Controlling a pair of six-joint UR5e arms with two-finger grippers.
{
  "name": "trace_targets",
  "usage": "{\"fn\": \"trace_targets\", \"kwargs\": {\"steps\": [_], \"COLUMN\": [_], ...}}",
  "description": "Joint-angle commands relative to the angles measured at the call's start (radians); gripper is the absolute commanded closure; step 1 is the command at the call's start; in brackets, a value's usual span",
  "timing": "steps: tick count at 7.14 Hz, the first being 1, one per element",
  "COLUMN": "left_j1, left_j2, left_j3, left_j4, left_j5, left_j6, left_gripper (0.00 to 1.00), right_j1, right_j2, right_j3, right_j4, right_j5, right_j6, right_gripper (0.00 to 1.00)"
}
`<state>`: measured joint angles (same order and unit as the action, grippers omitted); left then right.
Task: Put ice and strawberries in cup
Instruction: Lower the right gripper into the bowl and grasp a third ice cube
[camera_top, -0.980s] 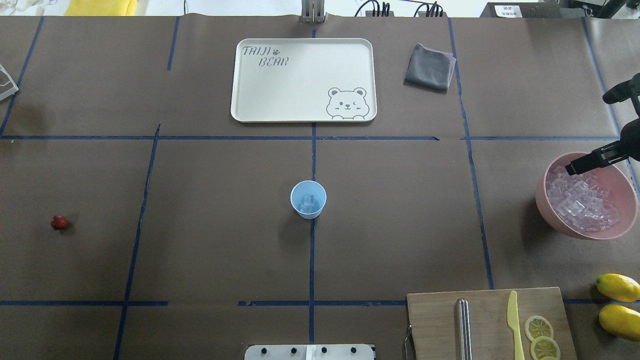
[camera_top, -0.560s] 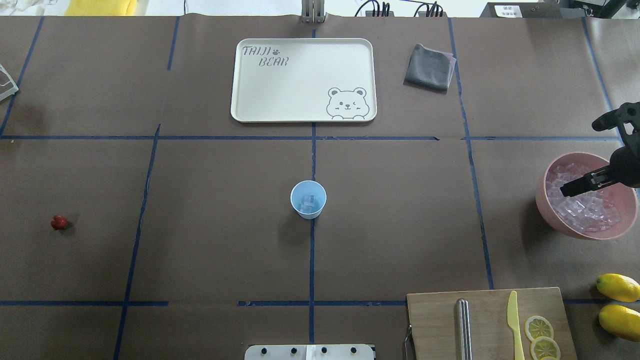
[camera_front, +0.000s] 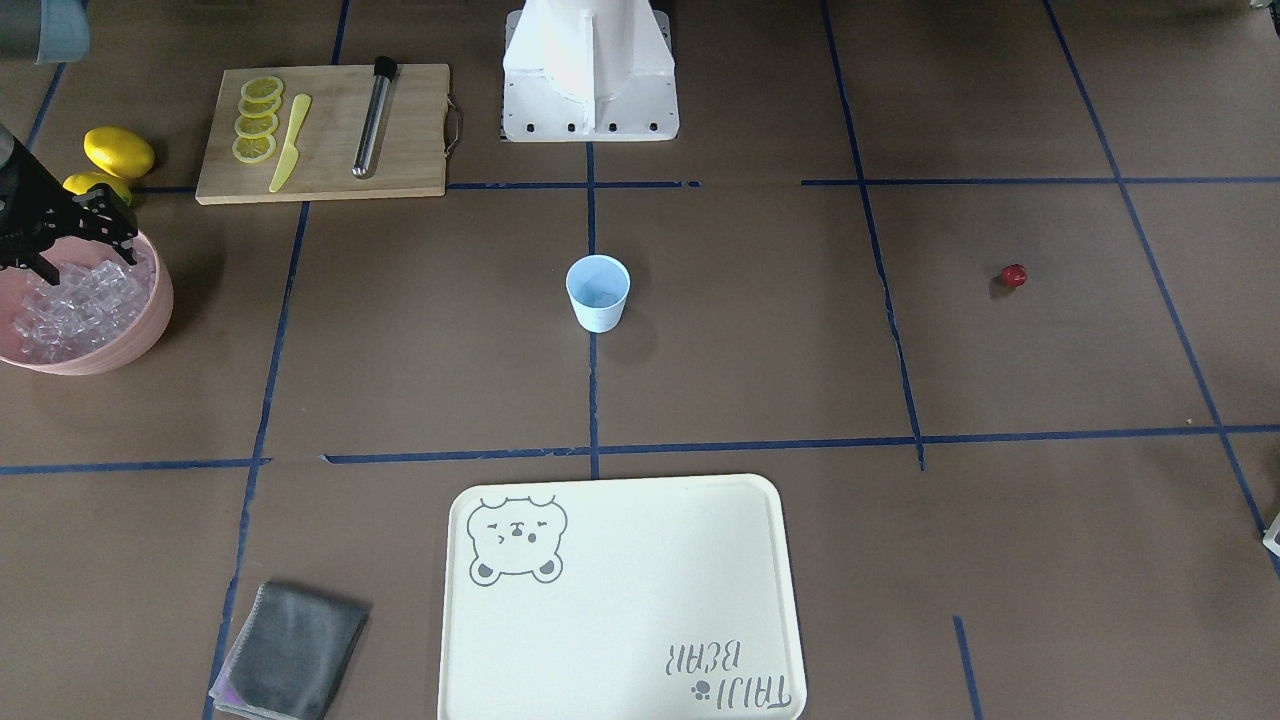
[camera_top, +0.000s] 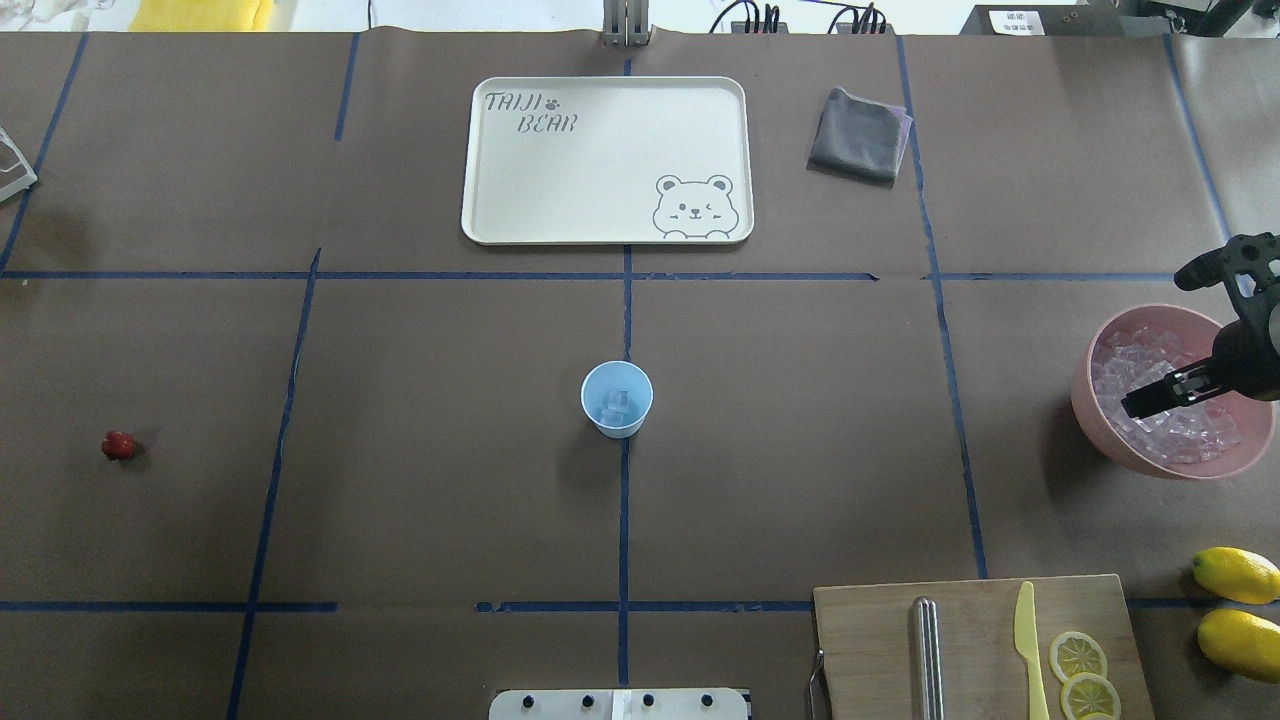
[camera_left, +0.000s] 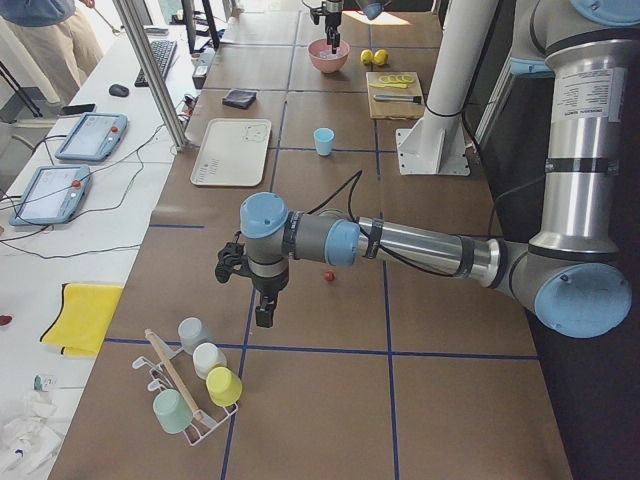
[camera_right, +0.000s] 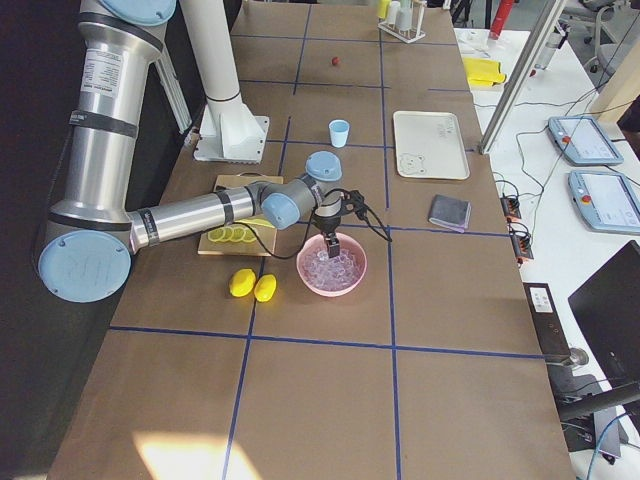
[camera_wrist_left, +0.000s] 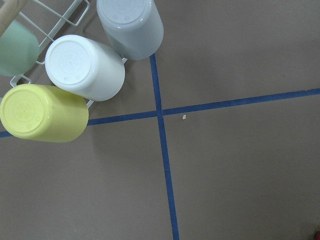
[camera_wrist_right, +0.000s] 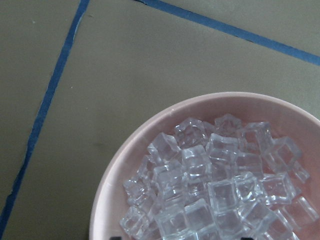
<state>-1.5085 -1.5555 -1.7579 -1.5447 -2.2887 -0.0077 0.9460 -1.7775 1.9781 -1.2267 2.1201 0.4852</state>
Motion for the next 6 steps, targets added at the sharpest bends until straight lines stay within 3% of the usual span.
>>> {"fn": "trace_targets", "kwargs": {"steps": [1,6], "left_j1": [0.002,0.002], "left_j2": [0.0,-0.002], "left_j3": [0.0,0.0], "left_j4": [0.0,0.0], "left_j5": [0.0,0.0], "left_j6": [0.0,0.0], "left_gripper": [0.0,0.0], "right_j1": [-0.006,-0.032], "right_j2": [-0.002,0.0], "right_j3": [-0.004,-0.025], "right_j4": [-0.001,-0.004], "right_j5": [0.0,-0.006], "right_j6": [0.0,0.001], "right_gripper": [0.17,0.22]}}
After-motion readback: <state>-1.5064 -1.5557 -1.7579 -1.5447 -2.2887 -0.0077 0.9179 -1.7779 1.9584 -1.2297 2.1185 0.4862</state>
